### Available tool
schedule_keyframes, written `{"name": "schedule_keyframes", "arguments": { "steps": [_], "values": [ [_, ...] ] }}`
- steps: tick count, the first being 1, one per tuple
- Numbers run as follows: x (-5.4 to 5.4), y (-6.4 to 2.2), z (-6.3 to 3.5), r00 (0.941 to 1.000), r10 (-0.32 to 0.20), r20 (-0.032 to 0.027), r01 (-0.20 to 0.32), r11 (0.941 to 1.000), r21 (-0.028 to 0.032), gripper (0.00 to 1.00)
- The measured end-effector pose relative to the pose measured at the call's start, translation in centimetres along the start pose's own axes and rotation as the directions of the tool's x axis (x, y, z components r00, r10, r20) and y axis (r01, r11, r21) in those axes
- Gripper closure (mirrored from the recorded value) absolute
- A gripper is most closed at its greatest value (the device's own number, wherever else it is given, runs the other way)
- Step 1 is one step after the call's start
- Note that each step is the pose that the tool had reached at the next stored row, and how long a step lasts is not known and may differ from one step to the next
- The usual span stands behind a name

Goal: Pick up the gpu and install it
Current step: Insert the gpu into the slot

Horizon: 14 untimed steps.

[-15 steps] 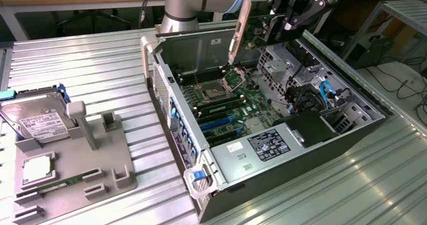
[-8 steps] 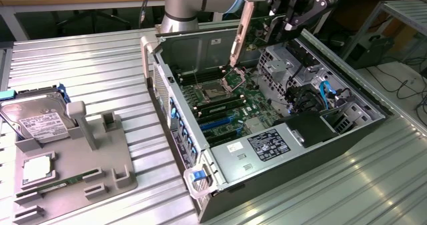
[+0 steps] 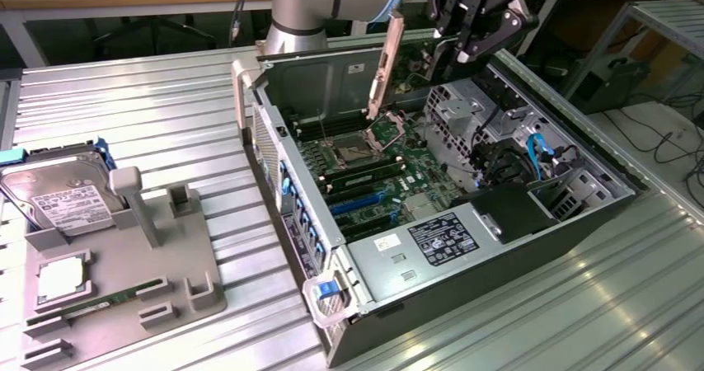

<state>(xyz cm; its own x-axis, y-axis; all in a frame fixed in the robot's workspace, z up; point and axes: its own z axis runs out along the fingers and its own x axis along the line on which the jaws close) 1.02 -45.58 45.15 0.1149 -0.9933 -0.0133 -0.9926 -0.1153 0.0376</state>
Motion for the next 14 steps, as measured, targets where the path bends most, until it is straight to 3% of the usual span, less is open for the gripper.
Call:
{"name": "schedule_keyframes", "arguments": {
  "steps": [14],
  "values": [
    [0.0, -0.06, 1.75, 1.0000, 0.001, -0.0003, -0.001, 1.0000, 0.0016, 0.73]
  ]
}}
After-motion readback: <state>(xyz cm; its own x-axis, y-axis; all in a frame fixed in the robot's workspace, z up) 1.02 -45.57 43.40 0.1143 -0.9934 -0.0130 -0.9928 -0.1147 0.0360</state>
